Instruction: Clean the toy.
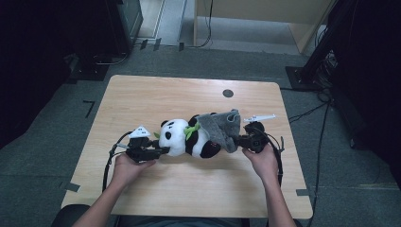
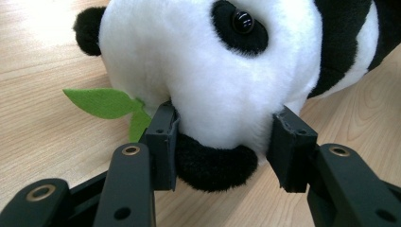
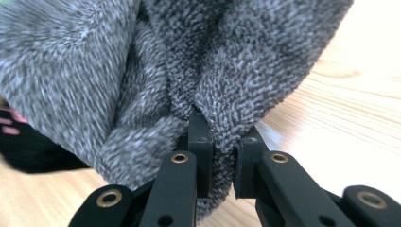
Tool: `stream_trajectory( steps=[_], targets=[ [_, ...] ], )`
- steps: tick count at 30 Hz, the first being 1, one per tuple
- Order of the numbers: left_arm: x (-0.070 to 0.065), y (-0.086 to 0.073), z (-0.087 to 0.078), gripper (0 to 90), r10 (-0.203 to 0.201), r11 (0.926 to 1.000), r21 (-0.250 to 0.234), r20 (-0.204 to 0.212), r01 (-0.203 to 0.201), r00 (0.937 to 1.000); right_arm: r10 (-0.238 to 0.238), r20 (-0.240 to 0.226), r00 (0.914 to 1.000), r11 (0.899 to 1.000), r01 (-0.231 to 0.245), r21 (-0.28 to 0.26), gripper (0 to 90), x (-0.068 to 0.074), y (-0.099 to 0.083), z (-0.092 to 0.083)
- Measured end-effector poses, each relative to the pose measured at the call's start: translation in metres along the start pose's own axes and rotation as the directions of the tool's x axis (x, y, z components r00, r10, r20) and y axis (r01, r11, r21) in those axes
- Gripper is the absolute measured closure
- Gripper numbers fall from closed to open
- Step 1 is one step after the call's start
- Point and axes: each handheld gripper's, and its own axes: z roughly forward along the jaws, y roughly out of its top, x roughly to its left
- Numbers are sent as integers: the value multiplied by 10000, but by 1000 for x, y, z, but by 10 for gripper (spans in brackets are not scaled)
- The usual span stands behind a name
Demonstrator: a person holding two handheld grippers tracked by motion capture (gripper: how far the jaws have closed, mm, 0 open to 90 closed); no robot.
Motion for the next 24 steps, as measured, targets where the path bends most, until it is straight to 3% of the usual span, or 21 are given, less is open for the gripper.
stream_trajectory(
  steps=[3, 6, 8, 12, 15, 20, 24],
  targets=[
    [0, 0, 0, 511, 20, 10000, -18, 6, -20, 10000, 185, 134, 9997, 9997, -184, -142, 823, -8, -1, -5],
    [-1, 0, 0, 510, 136, 9999, -7, -47, -136, 9999, 541, -385, 9978, 9956, -569, -744, 825, -9, 4, -20],
    [-1, 0, 0, 510, 98, 10000, -15, -46, -98, 9999, 396, -784, 9961, 9910, -491, -1242, 826, -1, 10, -32],
    [-1, 0, 0, 510, 76, 10000, -37, -62, -76, 10000, -464, -1124, 9926, 9837, 258, -1780, 826, 31, 23, -50],
    [-1, 1, 0, 510, 48, 10000, -15, -49, -48, 10000, -1034, -1408, 9846, 9807, 773, -1794, 825, 50, 28, -52],
    [-1, 1, 0, 510, -30, 10000, -23, -36, 30, 10000, -1663, -2131, 9628, 9799, 1373, -1444, 824, 77, 30, -40],
    [-1, 0, 0, 511, -39, 10000, 2, -30, 39, 10000, -1704, -2341, 9572, 9845, 1556, -805, 823, 84, 26, -18]
  ],
)
